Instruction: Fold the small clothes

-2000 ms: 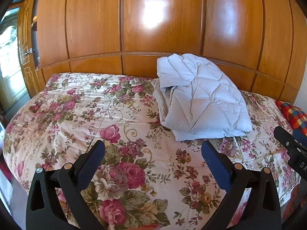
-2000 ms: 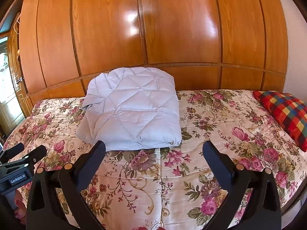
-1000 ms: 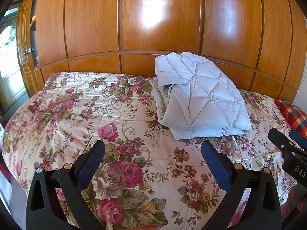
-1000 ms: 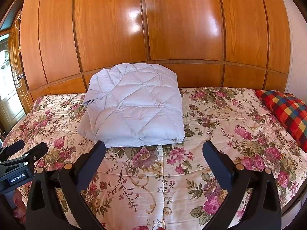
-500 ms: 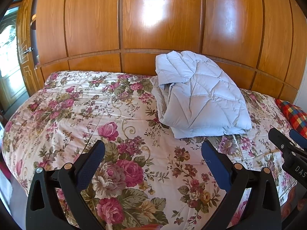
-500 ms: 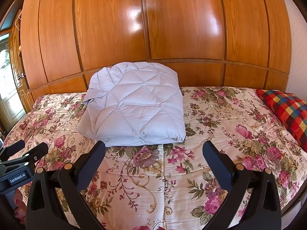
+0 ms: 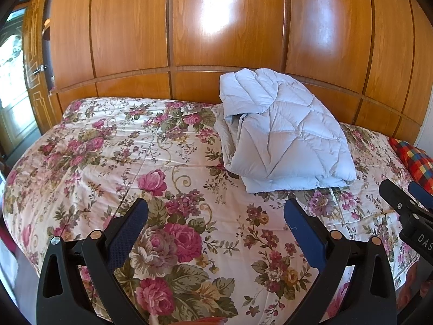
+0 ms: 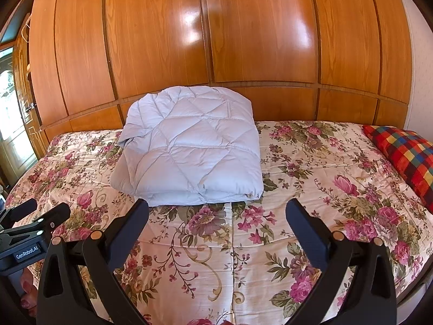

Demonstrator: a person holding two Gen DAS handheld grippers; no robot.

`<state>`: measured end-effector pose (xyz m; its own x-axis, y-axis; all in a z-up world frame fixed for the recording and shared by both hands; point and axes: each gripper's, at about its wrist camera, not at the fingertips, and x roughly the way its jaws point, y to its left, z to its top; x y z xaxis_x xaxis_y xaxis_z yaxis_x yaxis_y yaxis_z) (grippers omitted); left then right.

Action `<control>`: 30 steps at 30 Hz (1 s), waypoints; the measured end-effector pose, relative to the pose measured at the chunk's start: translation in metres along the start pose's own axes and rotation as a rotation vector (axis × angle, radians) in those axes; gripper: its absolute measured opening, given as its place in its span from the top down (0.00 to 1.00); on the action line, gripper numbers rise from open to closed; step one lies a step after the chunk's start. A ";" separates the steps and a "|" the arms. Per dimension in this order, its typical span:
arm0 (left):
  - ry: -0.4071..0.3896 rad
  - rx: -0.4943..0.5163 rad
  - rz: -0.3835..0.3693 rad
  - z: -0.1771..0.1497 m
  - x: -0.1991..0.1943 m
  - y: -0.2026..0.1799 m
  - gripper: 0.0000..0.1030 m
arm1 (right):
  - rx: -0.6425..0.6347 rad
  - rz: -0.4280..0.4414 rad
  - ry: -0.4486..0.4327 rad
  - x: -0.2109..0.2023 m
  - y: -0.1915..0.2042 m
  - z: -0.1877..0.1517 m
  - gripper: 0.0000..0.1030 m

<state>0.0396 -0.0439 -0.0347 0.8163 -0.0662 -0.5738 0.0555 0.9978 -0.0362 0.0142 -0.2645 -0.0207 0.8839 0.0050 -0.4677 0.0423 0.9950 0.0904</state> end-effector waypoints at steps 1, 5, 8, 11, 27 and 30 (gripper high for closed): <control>0.000 0.001 0.001 0.000 0.000 0.000 0.04 | 0.000 0.000 -0.001 0.000 0.000 0.000 0.02; 0.001 0.001 0.001 0.000 0.000 -0.001 0.04 | 0.002 0.000 0.000 0.000 0.000 0.000 0.02; 0.006 0.001 -0.001 0.000 0.000 0.000 0.04 | 0.001 0.002 0.004 0.001 0.000 0.000 0.02; 0.013 -0.007 -0.007 -0.001 0.000 0.001 0.04 | 0.001 0.004 0.005 0.001 0.000 -0.001 0.02; 0.032 0.004 -0.017 -0.003 0.005 -0.002 0.04 | -0.002 0.014 0.022 0.007 -0.004 -0.002 0.02; 0.031 0.005 -0.019 -0.004 0.005 -0.003 0.04 | -0.003 0.014 0.024 0.008 -0.004 -0.002 0.02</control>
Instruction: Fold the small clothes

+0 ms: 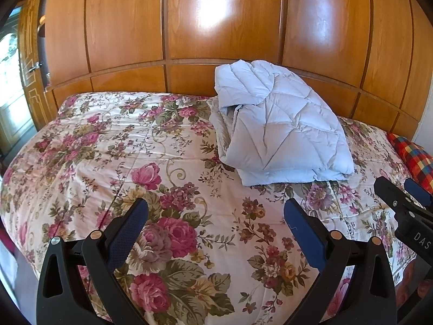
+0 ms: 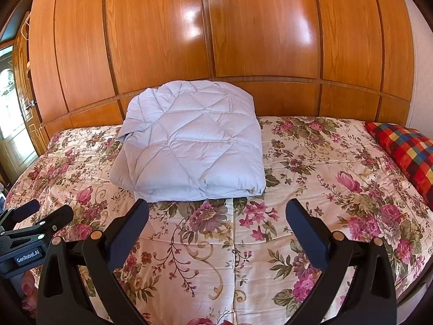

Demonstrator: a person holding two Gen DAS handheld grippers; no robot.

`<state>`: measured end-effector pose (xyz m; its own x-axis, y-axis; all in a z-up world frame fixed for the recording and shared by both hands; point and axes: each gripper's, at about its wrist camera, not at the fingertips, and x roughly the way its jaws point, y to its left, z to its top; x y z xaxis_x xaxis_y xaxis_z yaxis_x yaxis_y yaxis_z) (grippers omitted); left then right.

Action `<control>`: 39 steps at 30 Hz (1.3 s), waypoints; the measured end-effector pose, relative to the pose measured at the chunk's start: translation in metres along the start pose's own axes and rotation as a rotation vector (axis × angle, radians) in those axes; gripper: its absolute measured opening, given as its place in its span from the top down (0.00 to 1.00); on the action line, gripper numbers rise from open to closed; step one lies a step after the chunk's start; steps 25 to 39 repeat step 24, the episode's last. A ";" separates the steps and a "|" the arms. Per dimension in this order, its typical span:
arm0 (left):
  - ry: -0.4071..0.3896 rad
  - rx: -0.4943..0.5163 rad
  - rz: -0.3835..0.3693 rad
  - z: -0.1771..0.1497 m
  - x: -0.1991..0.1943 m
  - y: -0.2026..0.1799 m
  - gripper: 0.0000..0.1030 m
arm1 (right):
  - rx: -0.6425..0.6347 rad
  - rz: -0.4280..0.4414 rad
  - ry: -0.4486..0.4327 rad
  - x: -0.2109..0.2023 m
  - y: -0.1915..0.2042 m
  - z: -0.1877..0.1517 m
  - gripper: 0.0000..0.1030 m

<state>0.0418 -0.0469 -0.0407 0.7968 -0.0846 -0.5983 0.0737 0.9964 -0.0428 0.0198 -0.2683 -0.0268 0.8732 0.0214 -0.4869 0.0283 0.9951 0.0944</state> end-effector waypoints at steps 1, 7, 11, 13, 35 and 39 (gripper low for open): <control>0.001 0.001 -0.001 0.000 0.000 0.000 0.04 | 0.000 0.001 0.002 0.001 0.000 0.000 0.02; 0.015 0.006 -0.005 0.000 0.004 -0.001 0.04 | 0.001 0.004 0.012 0.006 -0.002 0.000 0.02; 0.024 0.009 -0.006 0.000 0.008 -0.002 0.04 | 0.002 0.004 0.017 0.010 -0.002 -0.001 0.02; 0.028 0.010 -0.005 -0.001 0.010 -0.002 0.04 | 0.004 0.005 0.020 0.011 -0.003 -0.001 0.02; 0.114 0.000 0.002 -0.003 0.036 0.002 0.04 | 0.051 -0.035 0.063 0.039 -0.027 -0.001 0.02; 0.114 0.000 0.002 -0.003 0.036 0.002 0.04 | 0.051 -0.035 0.063 0.039 -0.027 -0.001 0.02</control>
